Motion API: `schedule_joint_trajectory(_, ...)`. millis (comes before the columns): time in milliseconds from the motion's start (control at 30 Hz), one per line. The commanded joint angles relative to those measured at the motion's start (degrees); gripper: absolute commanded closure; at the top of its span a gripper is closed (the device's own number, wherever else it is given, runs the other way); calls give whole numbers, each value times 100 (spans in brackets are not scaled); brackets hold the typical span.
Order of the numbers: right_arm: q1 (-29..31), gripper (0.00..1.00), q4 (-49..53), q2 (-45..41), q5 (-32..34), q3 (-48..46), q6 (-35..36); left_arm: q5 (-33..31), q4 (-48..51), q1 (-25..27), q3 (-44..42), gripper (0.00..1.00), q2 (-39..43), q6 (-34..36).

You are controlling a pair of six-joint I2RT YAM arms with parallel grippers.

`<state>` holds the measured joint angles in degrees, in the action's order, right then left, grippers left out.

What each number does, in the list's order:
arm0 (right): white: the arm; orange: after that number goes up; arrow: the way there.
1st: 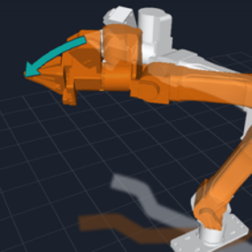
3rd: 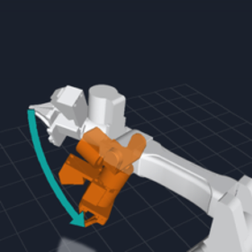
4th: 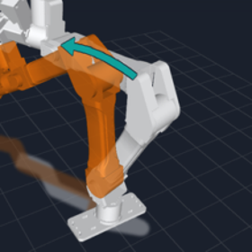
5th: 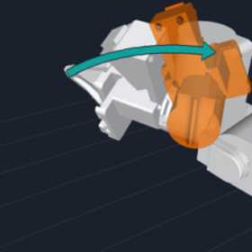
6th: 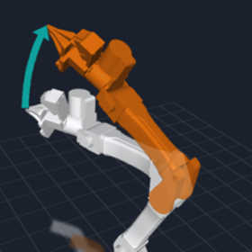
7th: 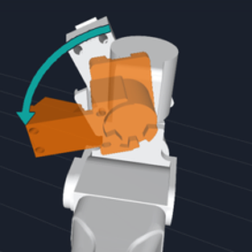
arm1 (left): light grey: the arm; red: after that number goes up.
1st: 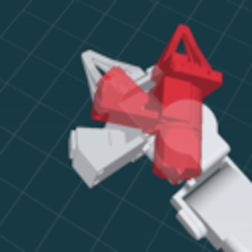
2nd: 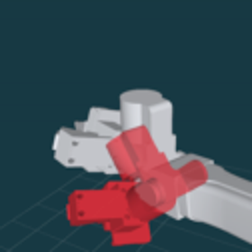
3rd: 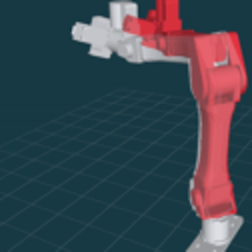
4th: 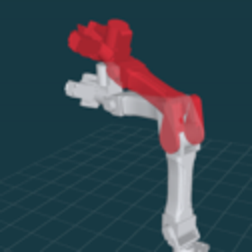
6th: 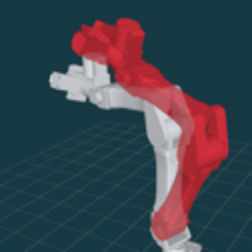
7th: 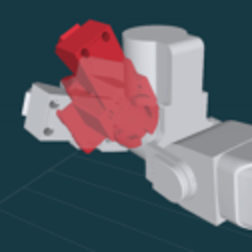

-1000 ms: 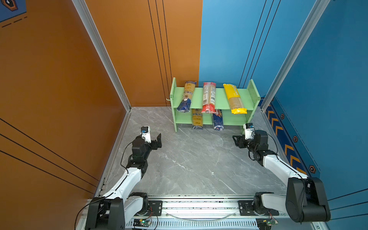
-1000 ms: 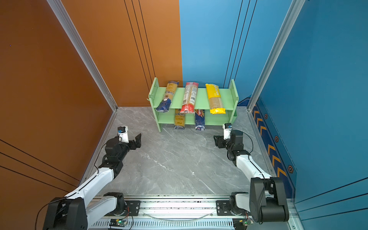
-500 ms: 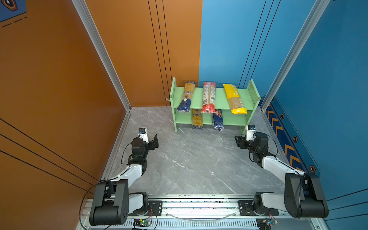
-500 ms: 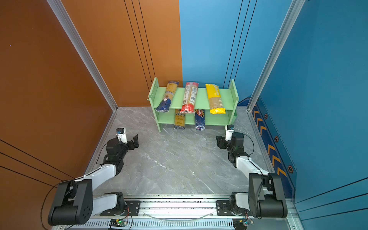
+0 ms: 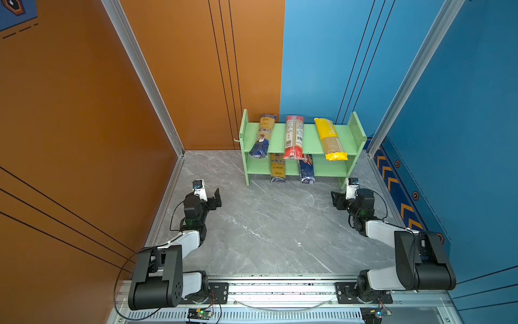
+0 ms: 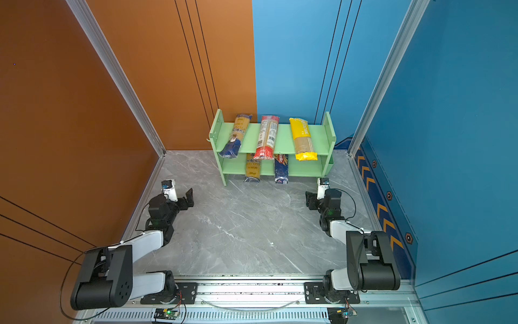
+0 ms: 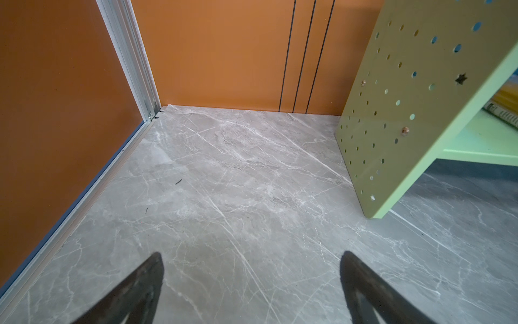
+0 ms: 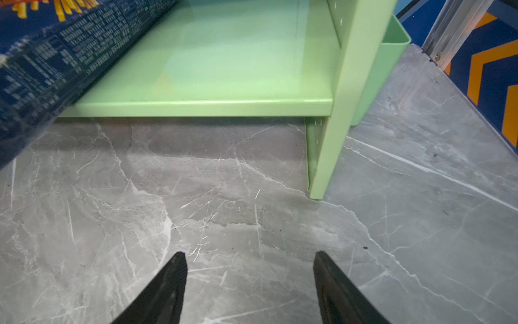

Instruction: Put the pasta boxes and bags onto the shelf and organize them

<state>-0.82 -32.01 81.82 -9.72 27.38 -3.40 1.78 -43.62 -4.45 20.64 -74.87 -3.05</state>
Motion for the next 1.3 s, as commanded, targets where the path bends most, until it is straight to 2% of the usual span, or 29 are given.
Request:
schedule_joint_trajectory(0, -32, 31, -284, 1, 258, -37, 14, 17, -137, -36, -60, 2, -159, -98)
schedule_joint_trajectory(367, -15, 31, -880, 247, 711, -171, -10, -1, -655, -36, 14, 2, -937, -113)
schedule_joint_trajectory(567, 12, 31, -1148, 457, 869, -227, -4, 41, -666, 5, 0, 2, -957, -66)
schedule_joint_trajectory(833, 73, 31, -1770, 589, 1098, -519, -19, 64, -1204, 187, -35, 2, -1448, 177)
schedule_joint_trajectory(1267, 136, 28, -2007, 677, 1277, -606, 4, -335, -1104, 511, 16, 2, -1478, 475)
